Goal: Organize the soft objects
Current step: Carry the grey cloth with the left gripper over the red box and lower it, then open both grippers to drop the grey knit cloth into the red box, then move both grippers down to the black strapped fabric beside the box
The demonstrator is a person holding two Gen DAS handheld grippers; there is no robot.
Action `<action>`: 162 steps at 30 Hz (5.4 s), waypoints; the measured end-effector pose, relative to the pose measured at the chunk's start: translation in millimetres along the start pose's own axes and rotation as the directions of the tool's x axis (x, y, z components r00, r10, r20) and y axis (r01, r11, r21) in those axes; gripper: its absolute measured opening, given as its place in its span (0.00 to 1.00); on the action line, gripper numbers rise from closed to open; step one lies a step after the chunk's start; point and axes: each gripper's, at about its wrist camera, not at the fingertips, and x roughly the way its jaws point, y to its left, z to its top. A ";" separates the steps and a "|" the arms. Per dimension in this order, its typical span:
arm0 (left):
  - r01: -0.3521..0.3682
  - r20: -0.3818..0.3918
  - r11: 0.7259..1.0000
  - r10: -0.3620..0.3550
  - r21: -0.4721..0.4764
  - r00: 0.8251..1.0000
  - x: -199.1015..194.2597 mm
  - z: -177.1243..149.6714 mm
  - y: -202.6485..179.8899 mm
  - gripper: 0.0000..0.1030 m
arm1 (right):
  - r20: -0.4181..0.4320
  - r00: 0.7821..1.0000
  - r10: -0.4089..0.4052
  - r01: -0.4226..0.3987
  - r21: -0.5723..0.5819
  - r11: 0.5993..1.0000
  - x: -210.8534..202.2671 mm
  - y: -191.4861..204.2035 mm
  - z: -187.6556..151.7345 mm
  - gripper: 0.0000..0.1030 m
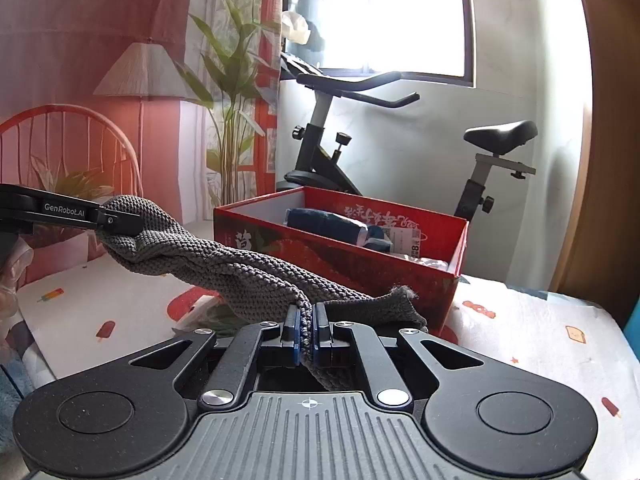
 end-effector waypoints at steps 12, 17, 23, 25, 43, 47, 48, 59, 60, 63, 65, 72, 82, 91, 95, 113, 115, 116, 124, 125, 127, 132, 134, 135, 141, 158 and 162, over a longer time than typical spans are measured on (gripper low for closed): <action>0.018 0.046 1.000 -0.018 -0.006 0.999 10.5 25.7 -1.4 0.15 | 0.039 0.999 -0.010 0.011 -0.023 1.000 13.4 -13.9 29.5 0.05; 0.023 0.059 1.000 -0.023 0.003 0.998 15.9 33.7 -5.7 0.15 | 0.048 0.999 -0.017 0.018 -0.023 1.000 21.7 -23.1 41.2 0.05; 0.028 0.070 1.000 -0.028 -0.001 0.997 22.2 42.2 -7.8 0.15 | 0.058 0.998 -0.021 0.023 -0.037 0.999 30.6 -29.0 52.7 0.05; 0.030 0.071 1.000 -0.029 -0.004 0.997 25.0 45.1 -7.9 0.15 | 0.061 0.998 -0.022 0.024 -0.036 0.999 34.2 -31.4 56.8 0.05; 0.034 0.052 0.999 -0.034 0.011 0.998 63.6 73.4 -12.7 0.15 | 0.076 0.996 -0.042 0.047 -0.059 0.997 71.8 -60.6 87.2 0.05; 0.031 0.046 0.999 -0.032 0.018 0.998 76.0 82.0 -16.6 0.15 | 0.070 0.996 -0.053 0.057 -0.055 0.997 83.1 -70.8 97.4 0.05; 0.031 0.046 0.999 -0.032 0.021 0.998 78.7 84.2 -18.2 0.15 | 0.069 0.996 -0.057 0.061 -0.052 0.997 86.1 -74.1 100.2 0.05; 0.040 -0.051 0.997 -0.037 0.068 0.998 131.9 98.8 -33.8 0.15 | -0.081 0.997 -0.008 0.015 0.085 0.996 133.9 -111.6 103.8 0.05; 0.041 -0.072 0.997 -0.036 0.072 0.997 137.2 96.7 -33.7 0.15 | -0.106 0.994 0.006 0.003 0.081 0.997 139.3 -110.3 100.5 0.05; 0.046 -0.128 0.992 -0.031 0.116 0.991 153.3 89.1 -34.3 0.15 | -0.167 0.986 0.025 -0.020 0.031 0.999 153.8 -101.2 94.3 0.05; 0.044 -0.160 0.986 -0.018 0.162 0.987 163.1 83.6 -37.0 0.15 | -0.210 0.977 0.033 -0.032 0.010 0.999 164.5 -94.0 92.3 0.05; 0.055 -0.274 0.976 0.005 0.210 0.962 188.2 78.7 -41.7 0.15 | -0.282 0.958 0.046 -0.038 0.033 0.999 194.4 -91.7 89.5 0.05; 0.066 -0.363 0.967 0.028 0.245 0.931 218.3 76.4 -47.2 0.15 | -0.365 0.929 0.062 -0.027 0.099 0.995 222.6 -94.4 81.1 0.05; 0.074 -0.393 0.968 0.027 0.238 0.919 231.3 76.1 -48.2 0.23 | -0.382 0.923 0.055 -0.005 0.129 0.992 222.6 -97.6 77.9 0.11; 0.081 -0.373 0.964 0.019 0.253 0.928 224.2 82.0 -47.6 0.43 | -0.366 0.930 0.041 0.002 0.116 0.993 211.7 -95.5 83.0 0.23; 0.073 -0.100 0.968 -0.050 0.240 0.994 104.7 107.9 -44.5 1.00 | -0.053 0.998 -0.039 0.046 0.131 0.990 93.2 -75.7 133.3 1.00; 0.059 -0.075 0.976 -0.044 0.211 0.996 90.4 110.1 -39.9 1.00 | -0.026 0.999 -0.045 0.048 0.136 0.990 79.9 -70.7 134.9 1.00; 0.051 -0.065 0.980 -0.039 0.194 0.997 84.0 111.7 -37.1 1.00 | -0.015 0.999 -0.046 0.047 0.138 0.989 72.7 -66.7 135.5 1.00; -0.004 0.002 0.993 0.003 0.118 1.000 31.4 111.9 -24.5 1.00 | 0.068 0.993 -0.092 0.081 0.153 0.985 22.6 -44.1 126.4 1.00; -0.007 0.011 0.994 0.005 0.111 1.000 24.5 110.9 -22.9 1.00 | 0.080 0.991 -0.103 0.091 0.145 0.985 16.9 -41.3 124.0 1.00; -0.017 0.026 0.993 0.014 0.115 1.000 12.8 107.9 -21.5 1.00 | 0.102 0.987 -0.124 0.109 0.138 0.984 7.5 -37.2 119.0 1.00; -0.038 0.051 0.989 0.031 0.145 0.998 -11.8 95.0 -21.4 1.00 | 0.131 0.985 -0.112 0.092 0.156 0.984 -13.0 -30.7 104.9 1.00; -0.048 0.063 0.987 0.038 0.154 0.997 -21.1 87.7 -20.1 1.00 | 0.145 0.983 -0.110 0.087 0.157 0.984 -22.1 -27.2 99.5 1.00; -0.056 0.069 0.987 0.045 0.152 0.997 -25.2 84.1 -19.5 1.00 | 0.152 0.982 -0.111 0.087 0.157 0.984 -25.8 -25.8 97.5 1.00; -0.051 0.067 0.995 0.046 0.083 0.997 -45.6 58.6 -10.7 1.00 | 0.189 0.979 -0.079 0.047 0.170 0.984 -49.4 -21.6 83.5 1.00; -0.017 0.045 0.997 0.013 0.078 0.999 -61.8 -2.4 -9.2 1.00 | 0.130 0.987 -0.091 0.067 0.174 0.982 -66.0 -1.2 9.7 1.00; -0.007 0.012 0.997 0.006 0.080 1.000 -56.9 -12.9 -9.4 1.00 | 0.121 0.986 -0.114 0.094 0.159 0.983 -62.1 2.6 -6.6 1.00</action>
